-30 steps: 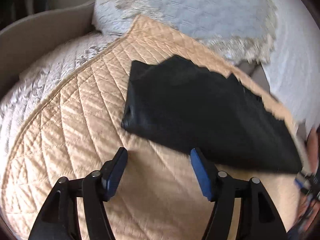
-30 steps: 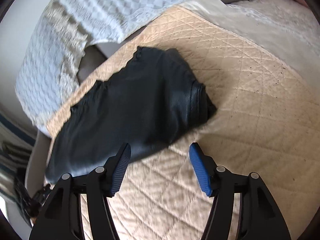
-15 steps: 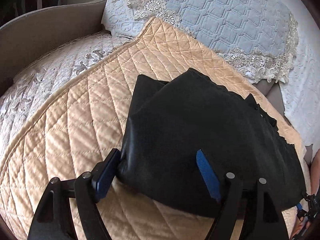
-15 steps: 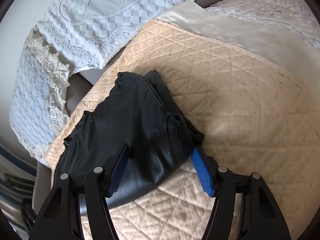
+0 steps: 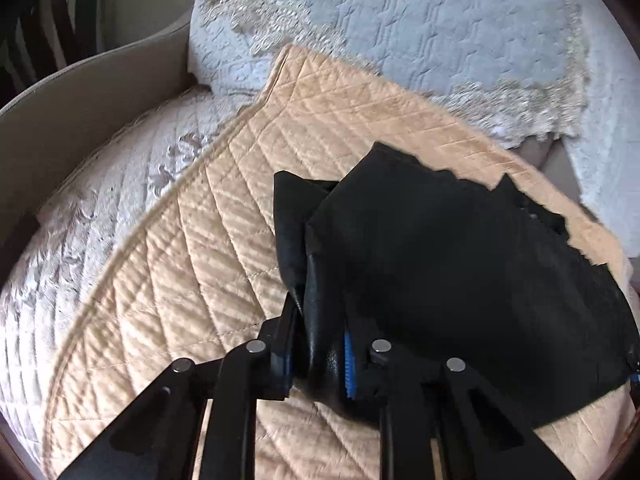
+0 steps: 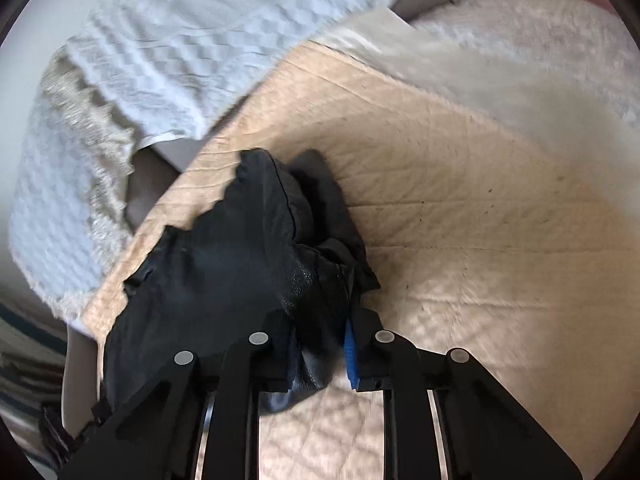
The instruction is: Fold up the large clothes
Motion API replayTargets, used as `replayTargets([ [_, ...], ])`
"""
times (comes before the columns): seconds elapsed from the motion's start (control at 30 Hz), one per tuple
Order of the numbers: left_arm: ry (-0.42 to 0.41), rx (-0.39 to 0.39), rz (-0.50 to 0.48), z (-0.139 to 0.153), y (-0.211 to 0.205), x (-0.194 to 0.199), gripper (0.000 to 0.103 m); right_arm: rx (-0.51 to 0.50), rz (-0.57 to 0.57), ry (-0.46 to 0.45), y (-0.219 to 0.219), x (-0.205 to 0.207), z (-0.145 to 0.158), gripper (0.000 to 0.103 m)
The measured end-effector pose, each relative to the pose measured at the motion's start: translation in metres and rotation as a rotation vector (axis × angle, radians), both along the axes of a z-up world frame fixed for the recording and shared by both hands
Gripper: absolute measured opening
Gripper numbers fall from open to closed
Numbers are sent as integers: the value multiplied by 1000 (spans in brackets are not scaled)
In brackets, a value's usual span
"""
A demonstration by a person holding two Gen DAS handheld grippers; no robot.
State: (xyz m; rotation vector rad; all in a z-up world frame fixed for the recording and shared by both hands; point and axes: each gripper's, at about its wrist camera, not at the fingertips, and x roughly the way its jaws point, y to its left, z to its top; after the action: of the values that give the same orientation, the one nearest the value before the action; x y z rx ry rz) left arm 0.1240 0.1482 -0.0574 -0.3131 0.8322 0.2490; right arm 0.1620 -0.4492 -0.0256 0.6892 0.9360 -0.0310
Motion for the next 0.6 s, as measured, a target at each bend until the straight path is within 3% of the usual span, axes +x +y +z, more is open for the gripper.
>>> replayTargets([
  [0.4,-25,-114,-102,11,3,-120,17,34,16,71,-26,-135,15,19],
  [0.53,14,-106,-115,-4,6,-123,26,-10,62,118,-29,-131,0,34],
  [0.6,-5,-90,-103,6,7,-127,26,-58,66,85,-27,-131,13,37],
])
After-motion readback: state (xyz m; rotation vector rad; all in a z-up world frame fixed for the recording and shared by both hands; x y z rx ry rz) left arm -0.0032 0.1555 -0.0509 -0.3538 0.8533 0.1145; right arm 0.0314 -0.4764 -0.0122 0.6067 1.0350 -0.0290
